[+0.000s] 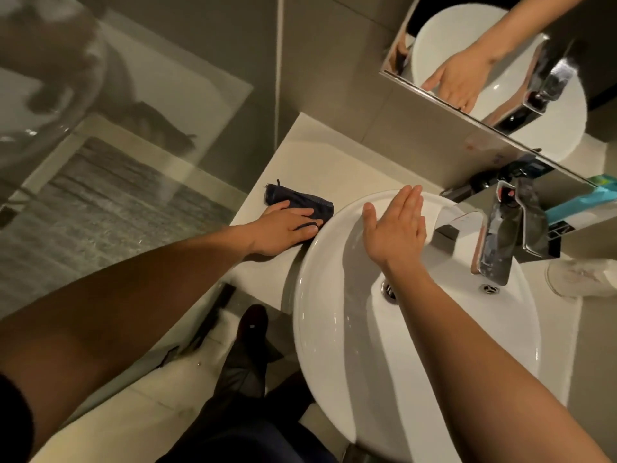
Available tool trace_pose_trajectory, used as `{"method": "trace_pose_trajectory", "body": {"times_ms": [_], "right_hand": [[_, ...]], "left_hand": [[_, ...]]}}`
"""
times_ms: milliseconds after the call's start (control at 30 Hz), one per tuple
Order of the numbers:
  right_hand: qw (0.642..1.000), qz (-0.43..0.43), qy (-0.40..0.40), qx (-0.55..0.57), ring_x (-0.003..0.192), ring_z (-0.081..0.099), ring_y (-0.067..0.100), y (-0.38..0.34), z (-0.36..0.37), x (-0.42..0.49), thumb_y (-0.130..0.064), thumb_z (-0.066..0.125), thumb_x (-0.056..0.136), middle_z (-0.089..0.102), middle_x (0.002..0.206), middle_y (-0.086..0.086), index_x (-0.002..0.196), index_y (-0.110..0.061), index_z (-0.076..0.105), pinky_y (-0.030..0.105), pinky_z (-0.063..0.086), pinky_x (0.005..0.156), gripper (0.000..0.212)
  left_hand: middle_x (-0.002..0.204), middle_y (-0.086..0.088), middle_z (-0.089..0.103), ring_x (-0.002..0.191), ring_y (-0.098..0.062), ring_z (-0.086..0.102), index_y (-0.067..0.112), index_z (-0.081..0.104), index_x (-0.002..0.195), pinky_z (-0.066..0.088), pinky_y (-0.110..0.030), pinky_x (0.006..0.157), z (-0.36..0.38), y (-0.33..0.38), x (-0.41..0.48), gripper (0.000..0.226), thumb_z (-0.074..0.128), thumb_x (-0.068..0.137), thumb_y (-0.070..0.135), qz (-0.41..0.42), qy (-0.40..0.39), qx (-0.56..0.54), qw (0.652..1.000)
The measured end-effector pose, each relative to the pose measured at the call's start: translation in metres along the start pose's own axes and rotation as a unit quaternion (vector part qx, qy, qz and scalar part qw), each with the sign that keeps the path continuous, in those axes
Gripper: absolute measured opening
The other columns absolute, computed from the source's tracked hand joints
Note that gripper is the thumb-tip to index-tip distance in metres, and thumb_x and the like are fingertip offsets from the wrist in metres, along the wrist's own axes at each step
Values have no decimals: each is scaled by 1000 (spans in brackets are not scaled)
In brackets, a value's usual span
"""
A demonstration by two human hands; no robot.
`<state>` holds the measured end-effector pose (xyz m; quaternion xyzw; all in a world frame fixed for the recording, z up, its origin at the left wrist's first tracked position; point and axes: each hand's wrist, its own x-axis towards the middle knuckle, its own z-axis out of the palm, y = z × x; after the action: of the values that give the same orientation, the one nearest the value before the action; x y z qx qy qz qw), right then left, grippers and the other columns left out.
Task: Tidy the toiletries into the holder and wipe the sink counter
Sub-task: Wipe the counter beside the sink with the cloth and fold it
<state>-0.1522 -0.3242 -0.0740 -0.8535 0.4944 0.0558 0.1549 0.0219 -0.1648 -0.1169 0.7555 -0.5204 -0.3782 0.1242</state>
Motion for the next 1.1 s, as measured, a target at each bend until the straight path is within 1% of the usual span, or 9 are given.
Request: {"method": "trace_pose_trajectory", "body": {"times_ms": [500, 633, 767, 867, 933, 967, 1000, 1033, 1100], "right_hand": [[1000, -6, -4, 25, 159, -8, 25, -5, -2, -11, -54, 26, 104, -11, 171, 12, 161, -2, -4, 46, 1, 127, 83], [997, -75, 12, 10, 159, -6, 26, -8, 11, -50, -51, 27, 104, -9, 171, 13, 161, -3, -2, 46, 4, 128, 80], [988, -154, -1, -1, 159, -6, 24, -12, 23, -102, -51, 23, 106, -8, 171, 11, 162, -6, -2, 43, 3, 128, 77], [981, -190, -17, 33, 159, -1, 24, -12, 27, -140, -46, 28, 107, -1, 172, 10, 163, -7, 6, 41, 6, 127, 72], [975, -208, -38, 64, 159, 0, 22, -10, 25, -164, -45, 29, 108, 2, 172, 7, 163, -9, 10, 40, 8, 128, 69], [971, -219, -53, 77, 159, 0, 21, -8, 23, -174, -44, 29, 108, 3, 172, 6, 163, -11, 12, 40, 8, 128, 67], [966, -233, -72, 88, 159, 1, 20, -6, 20, -183, -44, 30, 109, 4, 172, 4, 163, -12, 14, 39, 8, 128, 65], [959, -249, -94, 98, 159, 1, 19, -3, 16, -191, -44, 30, 109, 6, 172, 3, 163, -15, 17, 37, 8, 128, 62], [942, -277, -143, 123, 158, 4, 14, 4, 6, -207, -44, 29, 110, 10, 171, -2, 162, -20, 23, 33, 5, 128, 58]], "left_hand": [[159, 10, 41, 150, 0, 20, 31, 48, 149, -7, -27, 120, 73, 8, -110, 48, 35, 106, 48, -55, 77, -76, 993], [157, 10, 44, 150, 0, 22, 30, 49, 147, -8, -24, 118, 93, 14, -128, 47, 39, 105, 48, -62, 111, -82, 988], [156, 8, 46, 149, 1, 22, 28, 52, 145, -5, -30, 122, 111, 21, -143, 50, 38, 104, 52, -68, 129, -93, 985], [159, 5, 42, 151, -5, 23, 27, 53, 145, -1, -32, 124, 123, 28, -158, 53, 40, 102, 54, -94, 123, -147, 977], [156, 4, 46, 150, -13, 31, 27, 55, 144, 12, -35, 126, 128, 37, -172, 57, 42, 99, 60, -117, 107, -237, 959], [147, 4, 56, 142, -13, 44, 27, 59, 140, 27, -34, 122, 129, 44, -182, 55, 43, 99, 60, -132, 110, -308, 936], [129, 7, 68, 125, -7, 58, 26, 66, 130, 43, -26, 108, 127, 54, -193, 45, 45, 102, 54, -146, 119, -388, 902], [108, 12, 74, 104, 0, 66, 26, 71, 115, 51, -17, 89, 127, 62, -201, 34, 46, 104, 46, -154, 128, -451, 870], [90, 12, 77, 87, 2, 70, 23, 73, 102, 50, -14, 72, 127, 76, -215, 33, 45, 105, 42, -154, 153, -521, 825]]}}
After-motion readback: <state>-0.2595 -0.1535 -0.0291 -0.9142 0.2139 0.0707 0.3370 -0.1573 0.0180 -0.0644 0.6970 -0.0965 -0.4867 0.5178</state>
